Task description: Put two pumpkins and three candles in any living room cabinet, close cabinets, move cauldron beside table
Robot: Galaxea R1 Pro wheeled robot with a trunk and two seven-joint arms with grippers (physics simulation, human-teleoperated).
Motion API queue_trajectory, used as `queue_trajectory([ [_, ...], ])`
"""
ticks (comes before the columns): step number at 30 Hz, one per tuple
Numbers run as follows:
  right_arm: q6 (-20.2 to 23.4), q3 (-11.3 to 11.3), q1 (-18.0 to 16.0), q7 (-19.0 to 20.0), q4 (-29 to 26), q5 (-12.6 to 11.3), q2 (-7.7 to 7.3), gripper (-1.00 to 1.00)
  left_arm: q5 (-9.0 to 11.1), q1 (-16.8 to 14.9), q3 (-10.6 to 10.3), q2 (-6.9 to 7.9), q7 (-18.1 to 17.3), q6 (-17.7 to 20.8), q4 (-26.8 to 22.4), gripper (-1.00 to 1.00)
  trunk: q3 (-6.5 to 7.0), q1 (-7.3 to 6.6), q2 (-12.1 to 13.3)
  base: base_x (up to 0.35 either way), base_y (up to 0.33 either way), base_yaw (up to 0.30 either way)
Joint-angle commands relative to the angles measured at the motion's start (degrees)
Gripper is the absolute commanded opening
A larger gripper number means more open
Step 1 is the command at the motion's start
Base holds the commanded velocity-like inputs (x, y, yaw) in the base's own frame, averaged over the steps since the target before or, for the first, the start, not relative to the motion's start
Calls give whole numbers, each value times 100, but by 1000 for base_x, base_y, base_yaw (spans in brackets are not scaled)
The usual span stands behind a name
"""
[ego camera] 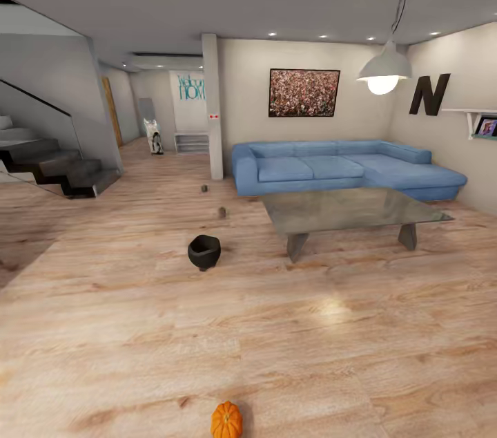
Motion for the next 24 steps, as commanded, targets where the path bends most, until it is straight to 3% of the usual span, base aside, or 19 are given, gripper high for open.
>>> queue_trajectory([
  [1,33,1,0,-25,-33,33,-17,100,1,6,-8,11,-33,-9,-33,100,-3,0,-3,0,0,0],
  [20,-374,-15,-70,-88,-41,43,-8,100,-2,67,-8,88,6,-26,-269,100,-3,0,-3,0,0,0],
  [24,-384,-25,-70,-75,-43,36,-9,100,-39,63,-22,98,1,-26,-310,100,-3,0,-3,200,0,0],
])
